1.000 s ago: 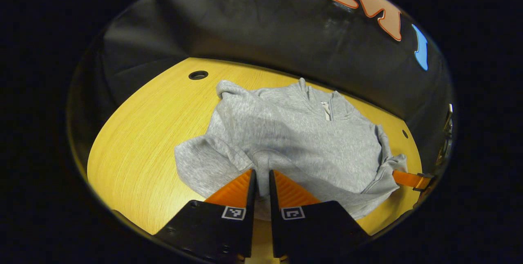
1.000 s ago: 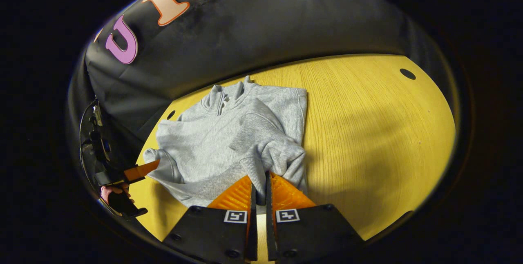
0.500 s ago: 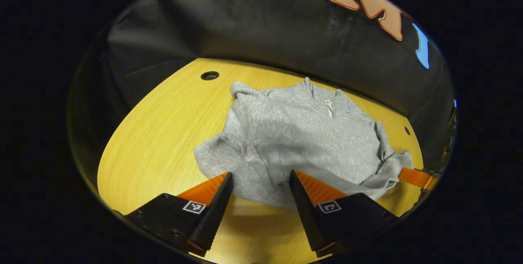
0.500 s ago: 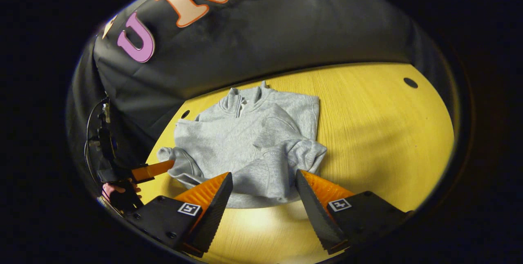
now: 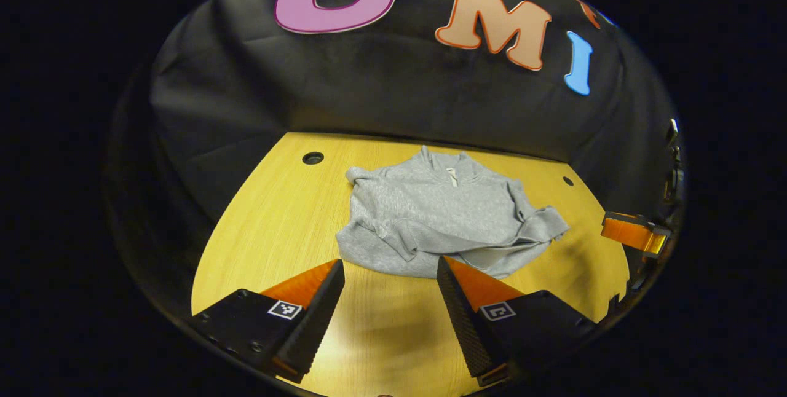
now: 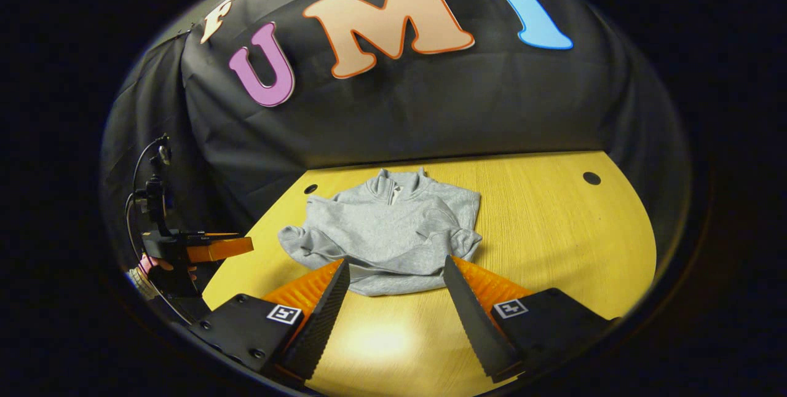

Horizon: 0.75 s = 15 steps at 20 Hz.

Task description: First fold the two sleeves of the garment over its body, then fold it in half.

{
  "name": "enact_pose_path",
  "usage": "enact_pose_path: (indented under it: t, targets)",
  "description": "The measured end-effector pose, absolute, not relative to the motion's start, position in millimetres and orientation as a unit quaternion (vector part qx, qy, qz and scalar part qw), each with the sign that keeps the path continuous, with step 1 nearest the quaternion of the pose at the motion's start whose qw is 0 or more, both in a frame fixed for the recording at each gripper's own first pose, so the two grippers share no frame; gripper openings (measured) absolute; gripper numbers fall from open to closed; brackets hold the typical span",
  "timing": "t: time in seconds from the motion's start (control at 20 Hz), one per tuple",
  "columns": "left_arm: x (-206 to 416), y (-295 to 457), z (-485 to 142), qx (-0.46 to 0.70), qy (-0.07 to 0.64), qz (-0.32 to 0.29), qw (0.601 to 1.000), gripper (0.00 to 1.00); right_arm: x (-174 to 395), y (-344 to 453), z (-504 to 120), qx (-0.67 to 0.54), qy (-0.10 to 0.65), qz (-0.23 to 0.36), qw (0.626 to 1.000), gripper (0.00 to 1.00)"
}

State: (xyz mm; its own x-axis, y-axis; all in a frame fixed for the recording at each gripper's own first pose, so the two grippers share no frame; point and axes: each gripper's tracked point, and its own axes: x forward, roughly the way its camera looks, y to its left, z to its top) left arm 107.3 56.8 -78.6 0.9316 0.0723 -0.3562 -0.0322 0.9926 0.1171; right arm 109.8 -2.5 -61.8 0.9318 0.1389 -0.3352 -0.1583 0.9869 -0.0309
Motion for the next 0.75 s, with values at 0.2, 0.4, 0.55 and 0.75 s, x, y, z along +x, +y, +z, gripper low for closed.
enact_pose_path:
  t: [0.2,0.4,0.55,0.75]
  targets:
    - [58.2,47.4,-70.3,0.059,0.165,0.016,0.984,0.89,62.1,9.5,-46.3,-0.033,0.14,0.064,0.988,0.97]
    - [19.0,47.1,-86.3,0.051,0.175,0.019,0.983,0.89,25.9,25.5,-58.8,-0.023,0.13,0.055,0.99,0.97]
    - [4.0,43.2,-95.2,0.052,0.18,0.016,0.982,0.89,11.7,35.2,-72.7,-0.029,0.136,0.052,0.989,0.97]
    - [-4.2,37.5,-102.9,0.049,0.188,0.011,0.981,0.89,3.2,45.3,-83.0,-0.024,0.144,0.055,0.988,0.97]
